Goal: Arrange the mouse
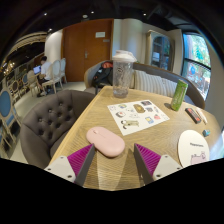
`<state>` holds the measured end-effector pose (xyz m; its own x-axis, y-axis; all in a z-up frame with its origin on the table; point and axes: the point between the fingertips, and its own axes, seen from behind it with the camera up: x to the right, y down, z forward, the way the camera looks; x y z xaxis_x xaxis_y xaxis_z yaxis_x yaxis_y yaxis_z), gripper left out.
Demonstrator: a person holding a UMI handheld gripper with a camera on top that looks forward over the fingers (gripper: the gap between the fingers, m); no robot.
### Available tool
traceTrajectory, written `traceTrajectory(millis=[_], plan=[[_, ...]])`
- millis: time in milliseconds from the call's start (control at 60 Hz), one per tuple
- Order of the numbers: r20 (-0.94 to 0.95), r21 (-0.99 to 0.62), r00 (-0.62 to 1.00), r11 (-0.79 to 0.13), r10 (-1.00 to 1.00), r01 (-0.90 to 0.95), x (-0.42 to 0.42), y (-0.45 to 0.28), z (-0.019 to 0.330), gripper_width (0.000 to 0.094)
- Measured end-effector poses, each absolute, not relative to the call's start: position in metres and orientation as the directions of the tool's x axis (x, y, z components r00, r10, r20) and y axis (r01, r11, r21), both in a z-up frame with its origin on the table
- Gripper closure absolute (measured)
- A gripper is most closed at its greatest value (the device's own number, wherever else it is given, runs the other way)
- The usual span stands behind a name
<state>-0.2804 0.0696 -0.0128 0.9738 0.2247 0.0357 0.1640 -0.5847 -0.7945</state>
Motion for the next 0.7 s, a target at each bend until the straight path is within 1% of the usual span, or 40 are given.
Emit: traceTrajectory(millis=[250, 300, 350, 500, 567, 583, 600, 700], plan=[[0.052, -0.798, 0.954, -0.563, 0.294, 0.217, -0.304, 0.094, -0.012, 0.0116], [0.043, -0.798, 0.954, -0.564, 0.296, 0.211, -0.309, 0.096, -0.013, 0.0140], [0.030, -0.802, 0.957, -0.565, 0.288, 0.195, -0.311, 0.096, -0.013, 0.0188], [0.019, -0.804, 0.971, -0.573, 0.239, 0.157, -0.311, 0.095, -0.014, 0.0228], [0.017, -0.800, 0.979, -0.584, 0.205, 0.136, -0.310, 0.094, -0.015, 0.0229], [0.018, -0.797, 0.980, -0.589, 0.199, 0.134, -0.309, 0.094, -0.015, 0.0185], [0.016, -0.794, 0.981, -0.594, 0.193, 0.130, -0.309, 0.093, -0.015, 0.0232], [0.009, -0.787, 0.987, -0.608, 0.163, 0.108, -0.309, 0.091, -0.015, 0.0259]])
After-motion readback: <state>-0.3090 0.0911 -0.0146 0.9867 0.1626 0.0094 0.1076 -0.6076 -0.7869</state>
